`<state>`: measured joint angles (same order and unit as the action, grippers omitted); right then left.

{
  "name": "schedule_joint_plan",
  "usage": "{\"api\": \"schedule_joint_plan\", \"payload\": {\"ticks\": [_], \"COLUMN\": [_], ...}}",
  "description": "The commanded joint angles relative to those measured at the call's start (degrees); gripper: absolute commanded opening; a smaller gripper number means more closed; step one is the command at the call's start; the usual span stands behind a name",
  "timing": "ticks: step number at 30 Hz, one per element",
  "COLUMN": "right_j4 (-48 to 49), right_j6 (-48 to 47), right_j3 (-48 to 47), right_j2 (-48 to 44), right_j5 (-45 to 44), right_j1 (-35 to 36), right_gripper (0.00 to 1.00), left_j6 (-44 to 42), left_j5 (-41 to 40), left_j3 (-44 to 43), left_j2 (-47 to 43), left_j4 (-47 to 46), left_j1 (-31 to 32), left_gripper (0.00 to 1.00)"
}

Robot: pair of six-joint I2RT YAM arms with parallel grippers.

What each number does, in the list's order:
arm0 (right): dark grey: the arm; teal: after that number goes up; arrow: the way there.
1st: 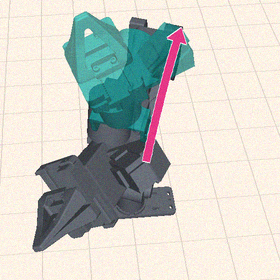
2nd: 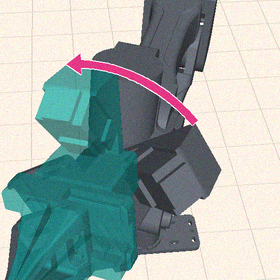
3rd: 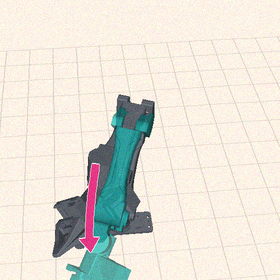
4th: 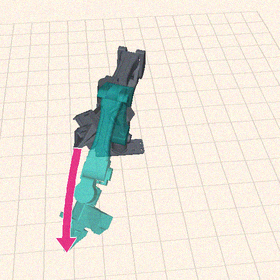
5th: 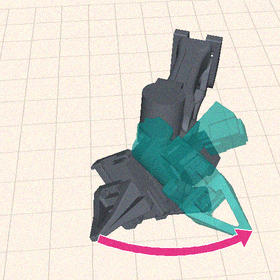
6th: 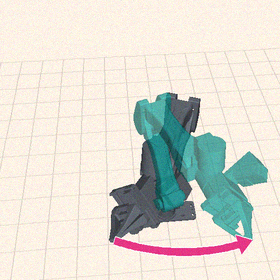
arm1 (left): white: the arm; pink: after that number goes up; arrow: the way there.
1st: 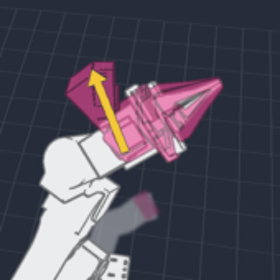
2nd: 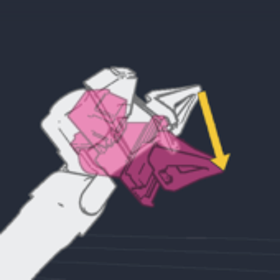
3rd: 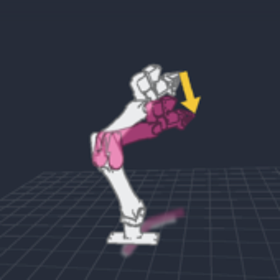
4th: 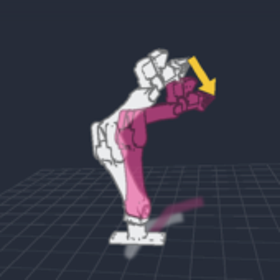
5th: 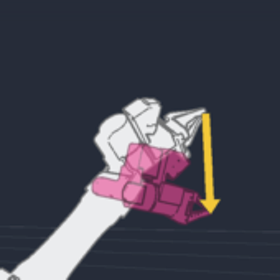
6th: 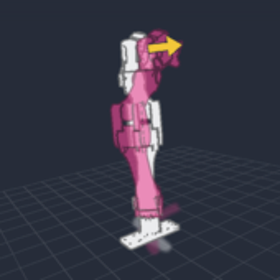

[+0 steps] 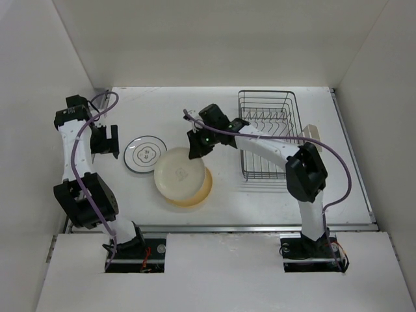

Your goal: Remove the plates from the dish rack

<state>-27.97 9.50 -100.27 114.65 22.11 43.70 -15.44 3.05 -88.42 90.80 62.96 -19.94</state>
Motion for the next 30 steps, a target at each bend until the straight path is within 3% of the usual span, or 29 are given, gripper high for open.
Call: {"api": "schedule_joint_plan", "payload": {"ticks": [1,5,10,13,14,18,21,26,27,30], "right_j4": [1.60,1.60,-3.31,-5.51,-7.43,-10.62,-11.67,-7.64,-6.24,-4.47], "right_j6": [-1.24,-2.28,-3.34,-4.75,-4.75,-2.91,-0.19,7.62,9.21,16.31], "right_j3": [1.12,4.73,4.47,2.98,1.76,-0.01,0.59,4.72,5.95,9.38], "right_j2": [-2.41,-2.94,-1.71,-1.10,-0.49,0.66,0.66,-8.37,-10.65,-19.09], "right_j5": [6.98,2.34,-5.12,-13.64,-21.59,-35.43,-39.67,-45.47,-47.75,-63.64], "right_j1": [0.59,1.30,3.40,5.42,6.99,8.85,8.86,8.86,8.86,6.67], "right_gripper": [0.00,0.05,0.66,0.76,0.77,0.83,0.83,0.91,0.96,1.00], "left_j6": [-0.91,-1.43,-1.43,-1.43,-1.43,-1.43,-0.91,-0.91,-0.30,1.63], "left_j5": [0.55,-0.76,-0.76,-0.76,-0.76,-0.24,-0.24,0.29,0.29,-2.07], "left_j3": [2.98,6.15,7.39,7.39,7.39,6.34,6.33,7.65,8.52,10.10], "left_j2": [-5.54,-7.84,-9.07,-9.07,-9.07,-8.54,-8.54,-10.38,-11.25,-12.05], "left_j4": [1.38,0.32,0.32,0.32,0.32,0.85,0.85,0.85,0.33,-1.61], "left_j1": [-0.09,-0.09,-0.09,-0.09,-0.09,-0.09,-0.09,-0.09,-0.09,-0.09], "left_gripper": [0.90,0.90,0.90,0.90,0.90,0.90,0.90,0.90,0.90,0.90]}}
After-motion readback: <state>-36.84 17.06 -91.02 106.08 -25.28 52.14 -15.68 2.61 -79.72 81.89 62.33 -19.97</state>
